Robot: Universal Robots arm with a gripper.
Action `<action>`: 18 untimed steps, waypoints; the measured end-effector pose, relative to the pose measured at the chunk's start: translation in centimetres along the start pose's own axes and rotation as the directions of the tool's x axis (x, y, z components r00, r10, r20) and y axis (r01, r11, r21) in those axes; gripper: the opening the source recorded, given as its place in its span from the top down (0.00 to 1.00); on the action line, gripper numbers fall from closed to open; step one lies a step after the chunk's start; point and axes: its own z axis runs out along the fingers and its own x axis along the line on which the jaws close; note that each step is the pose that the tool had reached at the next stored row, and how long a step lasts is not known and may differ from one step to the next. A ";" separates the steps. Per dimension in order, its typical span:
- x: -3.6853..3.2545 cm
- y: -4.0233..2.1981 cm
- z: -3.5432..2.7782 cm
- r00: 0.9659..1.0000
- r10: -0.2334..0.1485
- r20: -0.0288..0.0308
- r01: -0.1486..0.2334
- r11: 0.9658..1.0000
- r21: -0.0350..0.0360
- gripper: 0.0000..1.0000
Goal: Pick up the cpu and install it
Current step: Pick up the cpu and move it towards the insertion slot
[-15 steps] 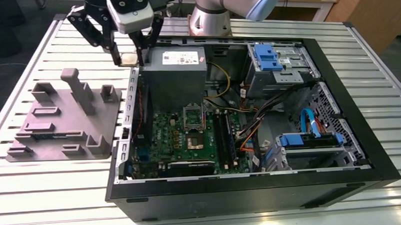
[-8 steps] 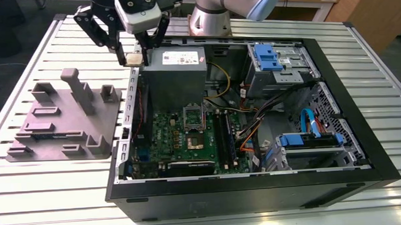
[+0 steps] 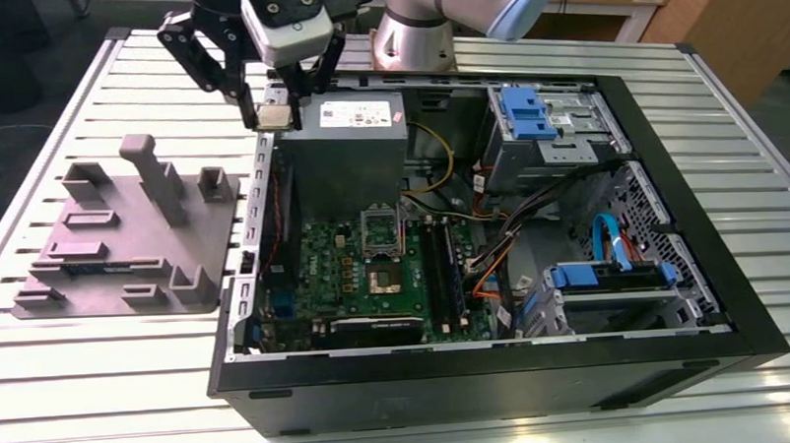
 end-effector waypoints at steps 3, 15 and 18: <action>-0.28 0.01 0.00 1.000 0.000 0.000 0.000 1.000 0.000 0.53; -1.24 0.05 0.01 1.000 0.000 0.000 0.000 1.000 0.000 0.53; -1.42 0.05 0.01 1.000 0.000 0.000 0.000 1.000 0.000 0.53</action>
